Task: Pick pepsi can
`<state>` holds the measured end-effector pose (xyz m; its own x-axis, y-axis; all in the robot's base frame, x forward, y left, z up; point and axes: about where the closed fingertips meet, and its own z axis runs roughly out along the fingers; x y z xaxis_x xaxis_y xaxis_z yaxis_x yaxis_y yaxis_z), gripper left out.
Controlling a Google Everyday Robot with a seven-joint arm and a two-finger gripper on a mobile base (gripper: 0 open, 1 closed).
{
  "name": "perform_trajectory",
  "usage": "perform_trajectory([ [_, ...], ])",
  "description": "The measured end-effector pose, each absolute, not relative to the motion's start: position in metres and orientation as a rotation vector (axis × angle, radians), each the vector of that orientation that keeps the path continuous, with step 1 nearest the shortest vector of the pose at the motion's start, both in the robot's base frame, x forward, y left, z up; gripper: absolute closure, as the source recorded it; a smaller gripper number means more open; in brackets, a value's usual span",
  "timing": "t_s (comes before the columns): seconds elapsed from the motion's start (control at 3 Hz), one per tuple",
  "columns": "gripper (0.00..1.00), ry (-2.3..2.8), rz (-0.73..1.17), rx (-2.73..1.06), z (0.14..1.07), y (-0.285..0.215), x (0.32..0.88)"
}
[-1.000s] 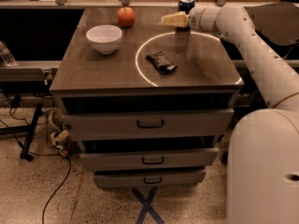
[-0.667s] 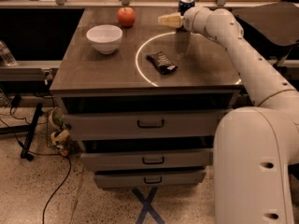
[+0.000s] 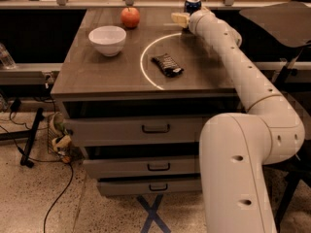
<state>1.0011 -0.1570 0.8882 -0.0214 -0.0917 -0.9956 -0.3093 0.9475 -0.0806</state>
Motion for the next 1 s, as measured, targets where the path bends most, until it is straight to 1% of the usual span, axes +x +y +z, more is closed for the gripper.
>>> perform_trajectory([
  [0.33, 0.49, 1.554, 0.134, -0.291, 0.895, -0.171, 1.008],
  [0.67, 0.72, 1.547, 0.121, -0.314, 0.907, -0.180, 0.999],
  [1.0, 0.96, 1.549, 0.182, -0.396, 0.937, -0.175, 0.961],
])
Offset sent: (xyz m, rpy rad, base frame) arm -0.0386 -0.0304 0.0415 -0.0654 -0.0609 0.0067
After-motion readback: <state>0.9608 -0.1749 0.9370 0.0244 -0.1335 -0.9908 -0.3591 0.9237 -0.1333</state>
